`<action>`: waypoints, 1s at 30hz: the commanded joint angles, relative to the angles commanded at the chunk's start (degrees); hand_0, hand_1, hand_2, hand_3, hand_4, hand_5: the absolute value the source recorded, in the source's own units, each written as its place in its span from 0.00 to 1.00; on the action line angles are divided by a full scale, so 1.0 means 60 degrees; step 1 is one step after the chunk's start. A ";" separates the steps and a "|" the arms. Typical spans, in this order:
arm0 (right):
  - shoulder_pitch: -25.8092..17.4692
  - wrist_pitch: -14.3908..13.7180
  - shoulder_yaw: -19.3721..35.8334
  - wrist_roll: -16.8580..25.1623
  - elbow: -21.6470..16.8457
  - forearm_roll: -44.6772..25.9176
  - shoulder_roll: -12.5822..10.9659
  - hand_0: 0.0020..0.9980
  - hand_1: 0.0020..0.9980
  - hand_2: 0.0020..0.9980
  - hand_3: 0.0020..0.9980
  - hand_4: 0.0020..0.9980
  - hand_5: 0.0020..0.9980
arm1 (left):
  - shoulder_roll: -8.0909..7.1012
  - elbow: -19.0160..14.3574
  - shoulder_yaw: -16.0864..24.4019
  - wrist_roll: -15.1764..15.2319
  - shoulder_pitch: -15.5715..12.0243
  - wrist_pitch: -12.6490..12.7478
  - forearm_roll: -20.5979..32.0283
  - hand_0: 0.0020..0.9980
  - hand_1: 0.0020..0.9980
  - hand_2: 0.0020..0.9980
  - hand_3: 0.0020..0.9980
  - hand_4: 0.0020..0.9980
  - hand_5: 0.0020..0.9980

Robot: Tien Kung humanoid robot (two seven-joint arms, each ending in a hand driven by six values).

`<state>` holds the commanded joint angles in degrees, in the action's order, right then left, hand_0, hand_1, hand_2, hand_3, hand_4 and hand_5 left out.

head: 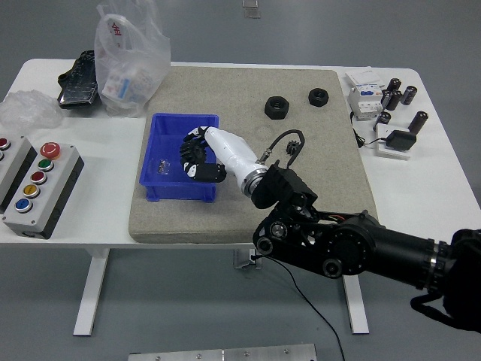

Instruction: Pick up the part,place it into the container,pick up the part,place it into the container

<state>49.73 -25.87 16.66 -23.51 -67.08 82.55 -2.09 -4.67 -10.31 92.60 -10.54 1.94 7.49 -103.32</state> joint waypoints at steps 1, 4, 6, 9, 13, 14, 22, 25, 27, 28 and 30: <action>-0.0003 0.0054 0.0004 -0.0018 0.0000 -0.0019 -0.0004 0.75 0.78 0.82 0.86 0.74 0.31 | -0.0001 0.0000 -0.0001 -0.0001 0.0000 -0.0002 -0.0002 0.69 0.58 0.54 0.62 0.58 0.17; -0.0020 0.0090 0.0028 -0.0031 0.0002 -0.0038 -0.0018 0.75 0.78 0.82 0.86 0.74 0.31 | -0.0005 0.0000 -0.0006 0.0005 0.0002 -0.0003 -0.0002 0.69 0.58 0.54 0.62 0.58 0.17; -0.0032 0.0091 0.0050 -0.0031 0.0002 -0.0038 -0.0029 0.75 0.78 0.83 0.88 0.75 0.33 | -0.0007 0.0000 -0.0025 0.0014 0.0003 -0.0005 0.0011 0.69 0.58 0.54 0.62 0.57 0.16; -0.0080 0.0034 0.0125 -0.0031 -0.0007 0.0039 -0.0048 0.75 0.78 0.83 0.88 0.75 0.33 | -0.0006 0.0000 -0.0045 0.0026 0.0001 -0.0005 0.0027 0.69 0.58 0.54 0.62 0.57 0.16; -0.0228 -0.0327 0.0588 -0.0368 -0.0023 0.0619 -0.0176 0.73 0.77 0.82 0.87 0.75 0.33 | 0.0008 0.0000 -0.0041 0.0036 -0.0015 0.0000 0.0019 0.69 0.58 0.54 0.62 0.57 0.16; -0.0270 -0.0360 0.0792 -0.0578 0.0048 0.0879 -0.0245 0.73 0.77 0.82 0.87 0.75 0.33 | 0.0013 0.0000 -0.0040 0.0039 -0.0021 0.0003 0.0020 0.69 0.58 0.54 0.62 0.57 0.16; -0.0188 0.0846 0.2110 -0.2245 0.1688 0.2783 -0.0606 0.71 0.76 0.81 0.86 0.75 0.32 | 0.0022 0.0000 -0.0023 0.0039 -0.0016 0.0012 -0.0007 0.69 0.57 0.54 0.62 0.57 0.16; -0.0173 0.1058 0.2125 -0.2245 0.2375 0.2738 -0.0568 0.69 0.75 0.80 0.86 0.75 0.32 | 0.0019 0.0000 -0.0044 0.0055 0.0002 0.0008 0.0006 0.69 0.57 0.54 0.62 0.57 0.16; -0.0177 0.1093 0.2090 -0.2238 0.2850 0.2558 -0.0507 0.69 0.75 0.80 0.86 0.75 0.32 | 0.0021 0.0000 -0.0070 0.0065 0.0013 0.0004 0.0026 0.69 0.57 0.54 0.62 0.57 0.16; -0.0173 0.1093 0.2050 -0.2208 0.3123 0.2419 -0.0460 0.69 0.75 0.80 0.86 0.75 0.32 | 0.0023 0.0000 -0.0073 0.0062 0.0017 0.0001 0.0020 0.69 0.57 0.54 0.62 0.57 0.16; -0.0163 0.1084 0.1984 -0.2143 0.3513 0.2229 -0.0388 0.67 0.74 0.79 0.85 0.76 0.33 | 0.0025 0.0000 -0.0083 0.0061 0.0023 -0.0002 0.0023 0.69 0.57 0.54 0.62 0.57 0.16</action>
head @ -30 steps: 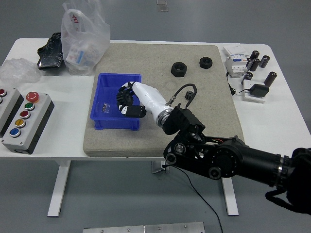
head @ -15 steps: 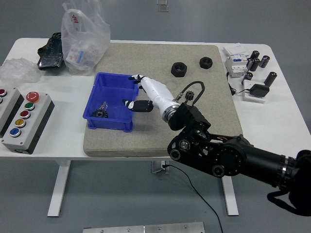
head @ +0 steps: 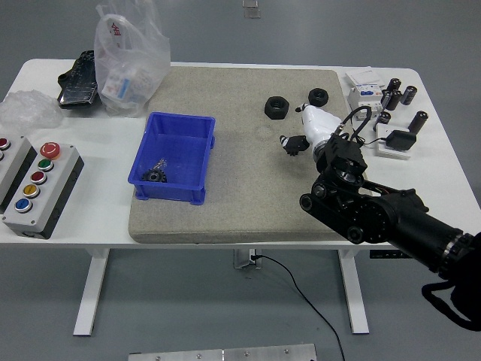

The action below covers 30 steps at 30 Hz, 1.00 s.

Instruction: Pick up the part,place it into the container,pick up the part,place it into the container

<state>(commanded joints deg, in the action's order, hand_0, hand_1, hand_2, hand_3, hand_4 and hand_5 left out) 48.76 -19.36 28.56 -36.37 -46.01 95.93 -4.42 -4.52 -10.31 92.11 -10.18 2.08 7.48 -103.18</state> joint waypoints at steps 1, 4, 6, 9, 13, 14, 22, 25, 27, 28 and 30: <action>0.0005 -0.0017 -0.0033 0.0040 0.0155 -0.0104 0.0029 0.67 0.74 0.79 0.85 0.76 0.33 | 0.0000 0.0000 -0.0002 -0.0001 0.0002 -0.0001 0.0002 0.69 0.57 0.54 0.62 0.57 0.16; 0.0046 -0.0090 -0.0225 0.0233 0.0791 -0.0557 0.0160 0.67 0.74 0.79 0.85 0.76 0.33 | -0.0008 0.0000 -0.0019 0.0001 -0.0002 0.0000 0.0016 0.69 0.57 0.54 0.62 0.57 0.16; 0.0089 -0.0139 -0.0414 0.0378 0.1121 -0.0850 0.0252 0.66 0.73 0.78 0.84 0.76 0.33 | -0.0018 0.0000 -0.0016 -0.0002 -0.0011 0.0006 0.0019 0.69 0.57 0.54 0.62 0.57 0.16; 0.0158 -0.0241 -0.0759 0.0594 0.1462 -0.1298 0.0387 0.66 0.73 0.78 0.84 0.76 0.33 | -0.0031 0.0000 0.0006 -0.0012 -0.0022 0.0019 0.0006 0.69 0.57 0.54 0.62 0.57 0.16; 0.0228 -0.0460 -0.1157 0.0856 0.1636 -0.1761 0.0587 0.63 0.71 0.75 0.80 0.75 0.33 | -0.0023 0.0000 0.0069 -0.0037 -0.0022 0.0029 -0.0055 0.69 0.57 0.54 0.62 0.57 0.16; 0.0242 -0.0529 -0.1239 0.0915 0.1645 -0.1828 0.0644 0.63 0.71 0.75 0.80 0.75 0.33 | -0.0017 0.0000 0.0078 -0.0039 -0.0017 0.0029 -0.0067 0.69 0.57 0.54 0.62 0.57 0.16; 0.0275 -0.0848 -0.1507 0.1041 0.1724 -0.1901 0.0737 0.58 0.69 0.70 0.73 0.74 0.34 | 0.0017 0.0000 0.0026 -0.0019 0.0035 0.0019 -0.0049 0.69 0.57 0.54 0.62 0.57 0.16; 0.0258 -0.0863 -0.1552 0.1054 0.1822 -0.1910 0.0737 0.52 0.65 0.61 0.69 0.54 0.20 | 0.0019 0.0000 0.0043 -0.0031 0.0032 0.0024 -0.0076 0.69 0.57 0.54 0.62 0.56 0.16; 0.0237 -0.0849 -0.1585 0.1067 0.1886 -0.1953 0.0737 0.52 0.65 0.61 0.69 0.54 0.20 | 0.0017 0.0000 0.0065 -0.0042 0.0024 0.0031 -0.0101 0.69 0.57 0.54 0.62 0.56 0.16; 0.0224 -0.0845 -0.1600 0.1077 0.1903 -0.1977 0.0737 0.52 0.65 0.61 0.69 0.54 0.20 | 0.0017 0.0000 0.0079 -0.0048 0.0021 0.0034 -0.0118 0.69 0.57 0.54 0.62 0.56 0.16; 0.0200 -0.0860 -0.1635 0.1102 0.1909 -0.2028 0.0737 0.50 0.64 0.58 0.68 0.57 0.10 | 0.0017 0.0000 0.0085 -0.0052 0.0018 0.0037 -0.0126 0.69 0.57 0.54 0.62 0.56 0.16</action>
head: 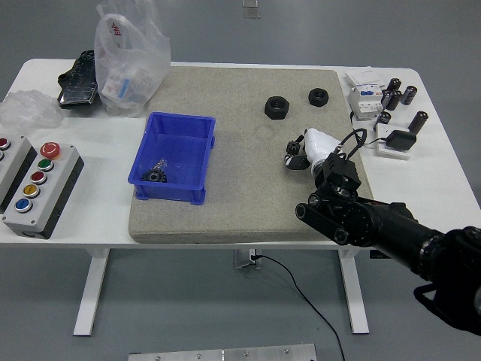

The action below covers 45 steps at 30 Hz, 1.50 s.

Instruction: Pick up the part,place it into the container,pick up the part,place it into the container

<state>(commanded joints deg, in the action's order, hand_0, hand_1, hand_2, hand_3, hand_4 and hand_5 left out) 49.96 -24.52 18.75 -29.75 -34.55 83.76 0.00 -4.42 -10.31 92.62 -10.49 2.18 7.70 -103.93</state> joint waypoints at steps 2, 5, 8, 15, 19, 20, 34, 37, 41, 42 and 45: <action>-0.0021 -0.0030 -0.0039 0.0024 -0.0029 -0.0032 0.0000 0.50 0.64 0.58 0.68 0.57 0.10 | 0.0003 0.0000 -0.0012 0.0006 0.0002 -0.0001 0.0007 0.69 0.57 0.54 0.62 0.56 0.16; -0.0041 -0.0107 -0.0101 0.0057 -0.0124 -0.0042 0.0000 0.46 0.63 0.57 0.67 0.58 0.07 | 0.0008 0.0000 -0.0038 0.0021 0.0017 -0.0006 0.0025 0.69 0.57 0.54 0.62 0.56 0.16; -0.0057 -0.0258 -0.0181 0.0102 -0.0288 -0.0019 0.0000 0.46 0.63 0.57 0.67 0.58 0.07 | 0.0011 0.0000 -0.0056 0.0033 0.0029 -0.0011 0.0041 0.69 0.57 0.54 0.62 0.56 0.16; -0.0086 -0.0733 -0.0200 0.0186 -0.0605 0.0155 0.0000 0.44 0.63 0.55 0.67 0.61 0.06 | 0.0012 0.0000 -0.0030 0.0032 0.0023 -0.0009 0.0030 0.69 0.57 0.55 0.62 0.56 0.15; -0.0117 -0.0915 -0.0121 0.0161 -0.0877 0.0366 -0.0006 0.43 0.62 0.54 0.67 0.62 0.06 | 0.0019 0.0000 -0.0019 0.0028 0.0002 -0.0006 0.0027 0.69 0.57 0.55 0.62 0.56 0.15; -0.0126 -0.0942 -0.0130 0.0159 -0.0954 0.0388 -0.0020 0.43 0.62 0.54 0.67 0.62 0.06 | 0.0019 0.0000 -0.0013 0.0025 -0.0005 -0.0005 0.0023 0.69 0.57 0.55 0.62 0.56 0.15; -0.0081 -0.0697 -0.0015 -0.0421 -0.0912 0.1012 0.0000 0.45 0.64 0.62 0.69 0.53 0.23 | 0.0032 0.0000 -0.0047 0.0039 0.0023 -0.0024 0.0046 0.69 0.57 0.55 0.62 0.56 0.16; -0.0059 -0.0426 0.0010 -0.0567 -0.0706 0.0933 0.0000 0.52 0.75 0.79 0.84 0.82 0.45 | 0.0031 0.0000 -0.0028 0.0022 0.0025 -0.0024 0.0020 0.69 0.57 0.55 0.62 0.56 0.16; -0.0052 -0.0159 -0.0003 -0.0649 -0.0480 0.0768 0.0000 0.57 0.81 0.86 0.92 1.00 0.69 | 0.0034 0.0000 -0.0022 0.0011 0.0034 -0.0027 -0.0001 0.69 0.57 0.55 0.62 0.56 0.16; -0.0054 -0.0099 -0.0005 -0.0665 -0.0457 0.0743 0.0000 0.57 0.81 0.86 0.92 1.00 0.69 | 0.0035 0.0000 -0.0028 0.0013 0.0037 -0.0029 0.0002 0.69 0.57 0.55 0.62 0.56 0.16; -0.0058 -0.0034 -0.0023 -0.0678 -0.0469 0.0739 0.0000 0.57 0.81 0.86 0.92 1.00 0.69 | 0.0039 0.0000 -0.0037 0.0013 0.0042 -0.0034 -0.0003 0.69 0.57 0.55 0.62 0.56 0.16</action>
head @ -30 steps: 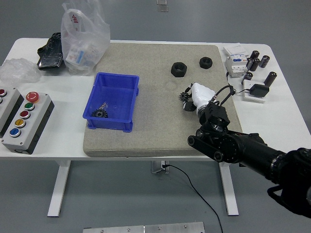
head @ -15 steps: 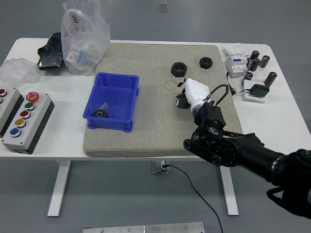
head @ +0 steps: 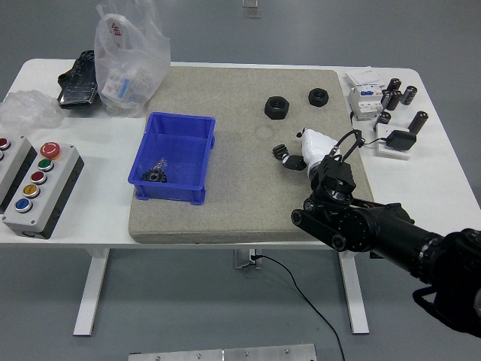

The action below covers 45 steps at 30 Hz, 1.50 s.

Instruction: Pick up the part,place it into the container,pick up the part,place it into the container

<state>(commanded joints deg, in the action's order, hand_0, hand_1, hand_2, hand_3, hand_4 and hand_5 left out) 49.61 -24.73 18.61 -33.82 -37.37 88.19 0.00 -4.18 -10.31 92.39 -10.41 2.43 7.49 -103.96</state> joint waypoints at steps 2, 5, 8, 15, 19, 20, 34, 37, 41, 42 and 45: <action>-0.0003 0.0005 -0.0021 -0.0002 -0.0042 0.0016 0.0000 0.59 0.83 0.86 0.93 1.00 0.72 | 0.0001 0.0000 -0.0001 0.0000 0.0000 -0.0002 -0.0003 0.69 0.57 0.54 0.62 0.56 0.16; -0.0011 -0.0005 -0.0074 -0.0007 -0.0120 0.0034 0.0000 0.59 0.83 0.86 0.93 1.00 0.72 | 0.0000 0.0000 -0.0001 -0.0003 -0.0001 -0.0002 -0.0011 0.69 0.57 0.54 0.62 0.56 0.16; -0.0028 -0.0075 -0.0157 0.0034 -0.0210 0.0020 0.0000 0.57 0.82 0.83 0.89 1.00 0.72 | -0.0001 0.0000 -0.0008 -0.0002 0.0004 -0.0003 -0.0014 0.69 0.57 0.54 0.62 0.56 0.16; -0.0074 -0.0198 -0.0267 0.0166 -0.0268 -0.0088 0.0000 0.56 0.77 0.77 0.80 0.99 0.70 | -0.0001 0.0000 -0.0030 0.0001 0.0013 -0.0002 -0.0024 0.69 0.57 0.55 0.61 0.56 0.15; -0.0100 -0.0149 -0.0277 0.0224 -0.0340 -0.0121 0.0000 0.56 0.77 0.77 0.80 0.99 0.70 | 0.0001 0.0000 -0.0027 -0.0006 0.0006 0.0001 -0.0039 0.69 0.57 0.55 0.61 0.56 0.15; -0.0106 -0.0135 -0.0281 0.0247 -0.0364 -0.0135 0.0000 0.54 0.73 0.72 0.73 0.94 0.66 | 0.0002 0.0000 -0.0029 -0.0006 0.0004 0.0002 -0.0039 0.69 0.57 0.54 0.61 0.55 0.15; -0.0242 -0.0763 -0.0333 0.0779 -0.1166 -0.0276 -0.0002 0.46 0.67 0.67 0.69 0.87 0.56 | 0.0009 0.0000 -0.0056 0.0020 -0.0020 0.0019 -0.0003 0.69 0.57 0.54 0.61 0.55 0.15; -0.0273 -0.0831 -0.0373 0.0741 -0.1271 -0.0192 -0.0047 0.46 0.67 0.67 0.69 0.87 0.56 | 0.0010 0.0000 -0.0080 0.0038 -0.0013 0.0020 0.0023 0.69 0.57 0.54 0.61 0.55 0.15; -0.0371 -0.0965 -0.0294 0.0626 -0.1621 0.0081 -0.0252 0.44 0.65 0.64 0.68 0.85 0.54 | 0.0021 0.0000 -0.0086 0.0039 -0.0031 0.0025 0.0035 0.69 0.57 0.54 0.61 0.55 0.15; -0.0398 -0.1001 -0.0269 0.0598 -0.1725 0.0156 -0.0312 0.44 0.65 0.64 0.68 0.85 0.54 | 0.0023 0.0000 -0.0082 0.0038 -0.0038 0.0028 0.0034 0.69 0.57 0.54 0.61 0.55 0.15; -0.0493 -0.1117 -0.0190 0.0491 -0.2081 0.0440 -0.0506 0.42 0.63 0.63 0.67 0.80 0.46 | 0.0027 0.0000 -0.0050 0.0034 -0.0058 0.0037 0.0012 0.69 0.57 0.54 0.61 0.55 0.15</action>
<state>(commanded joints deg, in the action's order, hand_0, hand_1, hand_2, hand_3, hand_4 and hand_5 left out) 46.65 -31.43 17.47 -30.88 -49.85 90.83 -3.04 -4.02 -10.31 92.09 -10.21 2.08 7.72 -103.88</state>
